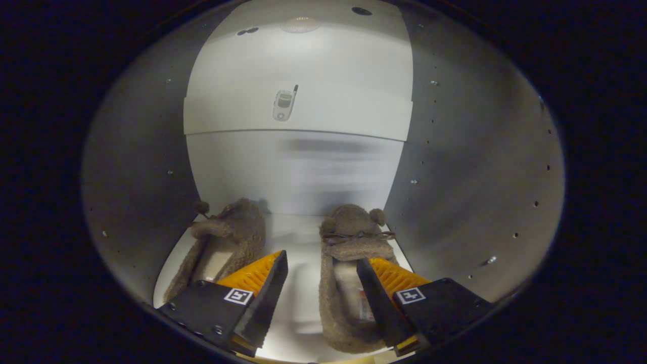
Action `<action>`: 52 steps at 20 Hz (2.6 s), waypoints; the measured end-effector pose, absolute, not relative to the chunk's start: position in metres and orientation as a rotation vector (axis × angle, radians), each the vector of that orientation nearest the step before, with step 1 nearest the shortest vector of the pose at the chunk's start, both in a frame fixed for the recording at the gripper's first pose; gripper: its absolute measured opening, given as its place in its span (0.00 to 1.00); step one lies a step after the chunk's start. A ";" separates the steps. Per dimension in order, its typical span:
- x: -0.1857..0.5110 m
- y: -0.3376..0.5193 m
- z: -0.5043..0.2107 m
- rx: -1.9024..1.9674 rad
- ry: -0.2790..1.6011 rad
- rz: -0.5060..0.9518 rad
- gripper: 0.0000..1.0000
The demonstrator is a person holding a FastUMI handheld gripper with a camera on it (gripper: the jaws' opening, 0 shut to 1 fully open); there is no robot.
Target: Open the shoe cabinet door, grab the shoes and put them into the shoe cabinet, then close the shoe cabinet door.
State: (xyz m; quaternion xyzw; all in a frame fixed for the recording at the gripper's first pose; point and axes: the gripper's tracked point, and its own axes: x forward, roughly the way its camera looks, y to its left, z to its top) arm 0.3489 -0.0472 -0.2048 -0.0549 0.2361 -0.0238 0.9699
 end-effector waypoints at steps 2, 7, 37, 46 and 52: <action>0.338 -0.048 -0.196 -0.105 0.466 -0.046 0.87; 0.295 -0.048 -0.157 -0.094 0.391 -0.029 0.87; -0.198 -0.171 -0.008 0.087 0.087 -0.263 0.95; -0.156 -0.301 0.003 0.070 0.085 -0.170 0.96; -0.115 -0.331 -0.003 0.059 0.103 -0.052 0.96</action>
